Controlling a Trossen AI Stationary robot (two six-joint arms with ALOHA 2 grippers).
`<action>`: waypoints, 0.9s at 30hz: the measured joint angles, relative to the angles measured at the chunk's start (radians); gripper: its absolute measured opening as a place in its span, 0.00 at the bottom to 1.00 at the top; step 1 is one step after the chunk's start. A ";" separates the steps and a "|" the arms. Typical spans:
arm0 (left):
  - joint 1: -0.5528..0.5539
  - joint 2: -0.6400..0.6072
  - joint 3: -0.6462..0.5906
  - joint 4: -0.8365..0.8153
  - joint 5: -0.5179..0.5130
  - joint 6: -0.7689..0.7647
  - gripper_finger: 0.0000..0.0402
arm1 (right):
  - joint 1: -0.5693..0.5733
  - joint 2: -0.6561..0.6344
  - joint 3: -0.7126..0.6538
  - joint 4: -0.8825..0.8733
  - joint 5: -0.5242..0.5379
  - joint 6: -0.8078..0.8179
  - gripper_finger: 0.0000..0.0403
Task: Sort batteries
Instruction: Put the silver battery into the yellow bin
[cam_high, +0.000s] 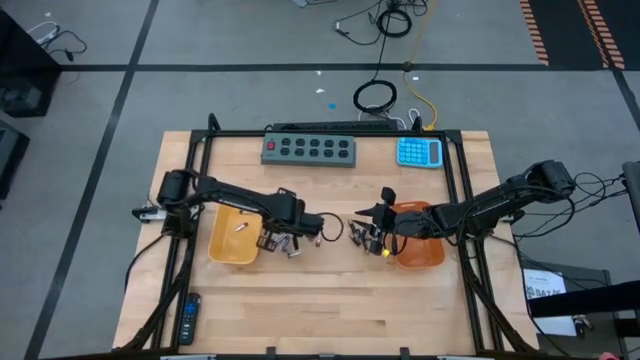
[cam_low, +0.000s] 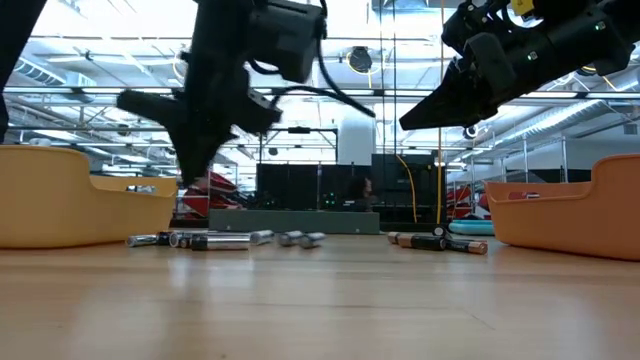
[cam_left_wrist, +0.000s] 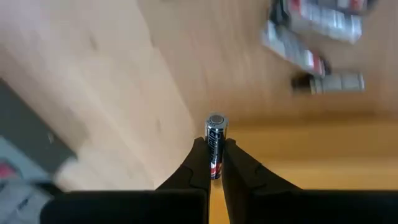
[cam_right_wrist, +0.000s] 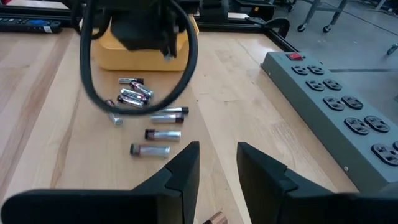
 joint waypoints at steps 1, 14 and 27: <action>0.001 -0.009 0.000 -0.042 0.025 -0.020 0.05 | 0.000 0.000 0.000 -0.002 0.000 0.003 0.24; -0.005 -0.188 -0.301 -0.017 0.256 -0.203 0.05 | 0.031 0.029 0.000 -0.013 -0.054 0.048 0.24; -0.014 -0.239 -0.390 0.066 0.161 -0.311 0.48 | 0.033 0.069 0.000 0.061 -0.091 0.045 0.25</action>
